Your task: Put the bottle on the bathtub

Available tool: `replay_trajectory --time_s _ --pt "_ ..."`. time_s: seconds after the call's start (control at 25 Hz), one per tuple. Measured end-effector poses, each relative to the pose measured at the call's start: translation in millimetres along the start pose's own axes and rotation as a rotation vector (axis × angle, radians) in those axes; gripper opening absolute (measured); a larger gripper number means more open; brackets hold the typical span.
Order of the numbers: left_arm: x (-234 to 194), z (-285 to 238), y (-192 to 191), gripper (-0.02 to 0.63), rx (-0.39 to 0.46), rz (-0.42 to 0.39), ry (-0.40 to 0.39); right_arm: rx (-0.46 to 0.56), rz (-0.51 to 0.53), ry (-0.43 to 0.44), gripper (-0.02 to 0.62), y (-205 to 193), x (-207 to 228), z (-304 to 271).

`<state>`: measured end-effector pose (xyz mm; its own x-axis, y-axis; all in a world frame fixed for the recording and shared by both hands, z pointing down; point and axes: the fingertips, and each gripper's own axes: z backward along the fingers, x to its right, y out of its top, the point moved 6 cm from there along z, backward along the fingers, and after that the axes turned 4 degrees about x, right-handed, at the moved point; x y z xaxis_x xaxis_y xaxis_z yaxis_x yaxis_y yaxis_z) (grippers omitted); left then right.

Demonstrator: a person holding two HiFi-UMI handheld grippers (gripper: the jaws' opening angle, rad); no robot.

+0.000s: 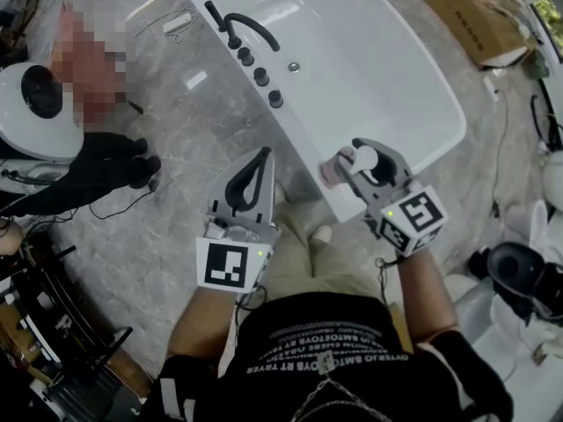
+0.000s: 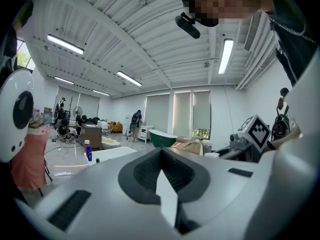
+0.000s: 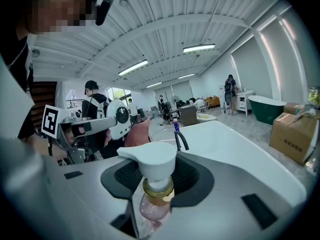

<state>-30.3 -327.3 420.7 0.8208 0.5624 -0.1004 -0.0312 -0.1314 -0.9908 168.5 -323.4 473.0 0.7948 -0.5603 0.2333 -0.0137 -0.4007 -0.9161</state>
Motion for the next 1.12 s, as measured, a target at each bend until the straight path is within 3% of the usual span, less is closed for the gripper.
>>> replay_trajectory --time_s 1.12 --pt "-17 -5 -39 -0.005 -0.057 0.047 0.002 -0.172 0.014 -0.045 0.141 -95 26 -78"
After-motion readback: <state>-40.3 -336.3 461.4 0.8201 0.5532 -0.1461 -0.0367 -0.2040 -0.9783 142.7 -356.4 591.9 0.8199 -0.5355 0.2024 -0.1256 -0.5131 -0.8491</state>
